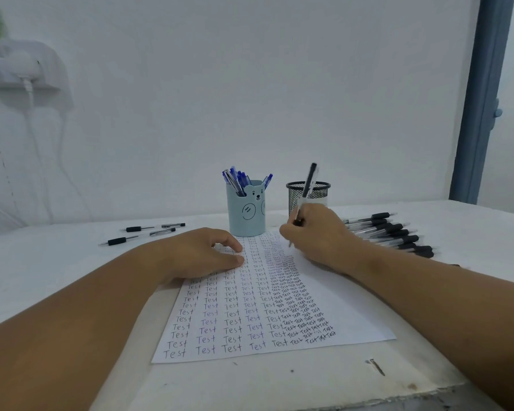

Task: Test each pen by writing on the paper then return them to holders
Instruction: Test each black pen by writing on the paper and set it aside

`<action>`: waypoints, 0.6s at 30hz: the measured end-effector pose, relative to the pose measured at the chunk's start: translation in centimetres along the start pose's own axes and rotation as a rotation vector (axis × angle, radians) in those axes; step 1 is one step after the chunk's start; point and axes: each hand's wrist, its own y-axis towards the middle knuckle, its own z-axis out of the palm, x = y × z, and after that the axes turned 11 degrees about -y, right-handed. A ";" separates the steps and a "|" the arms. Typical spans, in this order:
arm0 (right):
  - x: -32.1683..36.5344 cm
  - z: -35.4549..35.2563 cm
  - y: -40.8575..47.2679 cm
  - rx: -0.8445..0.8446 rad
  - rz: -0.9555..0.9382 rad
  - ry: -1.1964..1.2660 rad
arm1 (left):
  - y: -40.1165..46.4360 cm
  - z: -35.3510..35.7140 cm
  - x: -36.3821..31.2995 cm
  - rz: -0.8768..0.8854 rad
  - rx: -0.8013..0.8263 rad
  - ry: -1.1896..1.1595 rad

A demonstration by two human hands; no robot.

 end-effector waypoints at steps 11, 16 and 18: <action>0.7 -0.9 -0.3 -0.169 -0.142 0.139 | -0.2 0.1 -0.1 0.002 0.006 -0.068; 0.8 -0.8 0.1 -0.192 -0.230 0.172 | -0.2 0.1 -0.3 0.013 0.002 -0.043; 0.7 -0.9 0.0 -0.187 -0.242 0.207 | -0.3 0.1 -0.3 0.016 0.001 -0.015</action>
